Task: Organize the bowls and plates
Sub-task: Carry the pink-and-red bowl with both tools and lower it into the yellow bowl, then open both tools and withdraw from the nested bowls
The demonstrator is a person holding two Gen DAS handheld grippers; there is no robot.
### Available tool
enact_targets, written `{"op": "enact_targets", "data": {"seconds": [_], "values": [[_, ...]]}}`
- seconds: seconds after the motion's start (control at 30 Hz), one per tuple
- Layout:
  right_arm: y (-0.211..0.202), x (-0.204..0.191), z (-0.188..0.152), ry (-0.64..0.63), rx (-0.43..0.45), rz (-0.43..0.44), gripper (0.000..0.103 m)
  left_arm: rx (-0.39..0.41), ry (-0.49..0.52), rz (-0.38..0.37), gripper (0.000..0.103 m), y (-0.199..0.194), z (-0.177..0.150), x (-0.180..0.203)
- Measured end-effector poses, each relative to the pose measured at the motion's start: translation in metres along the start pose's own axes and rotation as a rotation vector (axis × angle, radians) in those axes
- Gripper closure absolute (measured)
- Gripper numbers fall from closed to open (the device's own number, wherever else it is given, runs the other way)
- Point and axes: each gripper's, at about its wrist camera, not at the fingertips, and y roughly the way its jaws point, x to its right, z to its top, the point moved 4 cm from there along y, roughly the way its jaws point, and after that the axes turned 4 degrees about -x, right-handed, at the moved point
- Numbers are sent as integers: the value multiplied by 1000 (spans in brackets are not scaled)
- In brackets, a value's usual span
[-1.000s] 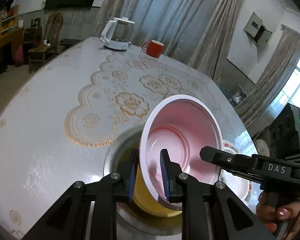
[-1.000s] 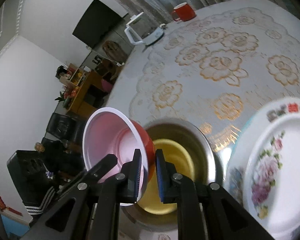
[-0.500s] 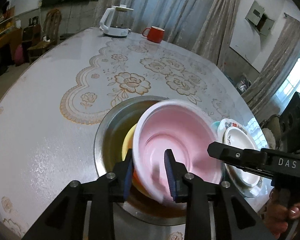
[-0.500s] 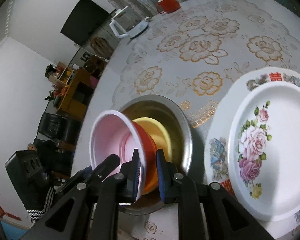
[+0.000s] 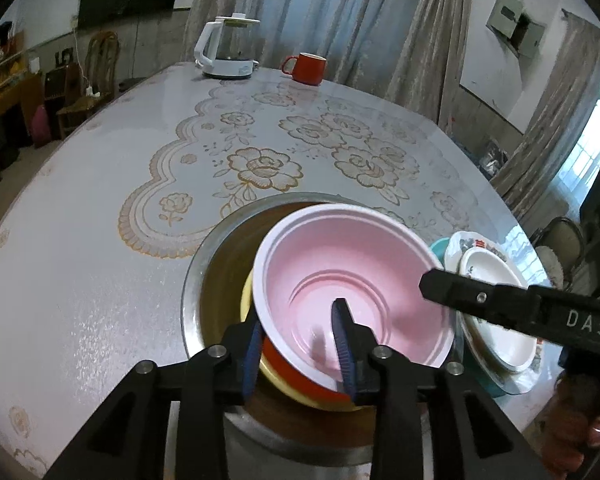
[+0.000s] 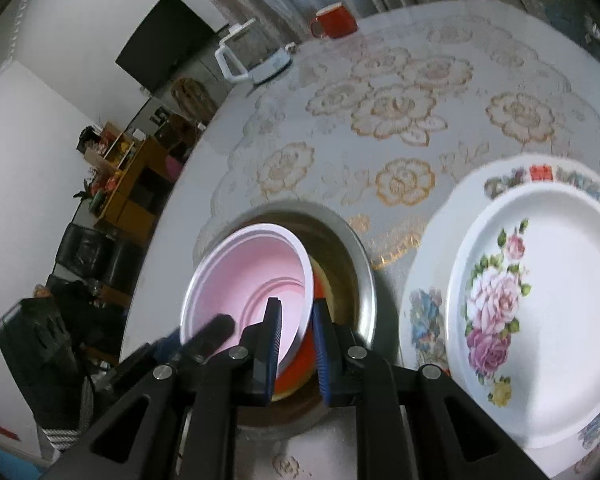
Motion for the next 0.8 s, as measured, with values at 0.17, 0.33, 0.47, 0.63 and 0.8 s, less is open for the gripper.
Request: {"op": "enact_targets", "data": {"seconds": [0.17,0.33,0.47,0.63,0.8], "values": [[5,-2,1,-19,-6,-23,87,20,-46,-38,41,-9,2,-7],[8,7,-1,12,-10,-34,87,74,-113,-66,35,-25,5,-18],[9,7,-3,16,-20,-24,84,110,-141,-65,33,-37,6,-23],[9,1,-7,3,-30,-6,84,155,-148,5,25,-50,1,-34],[7,-5,-9,-15,-33,3,82,163,-202,59,25,-55,-12,-58]]}}
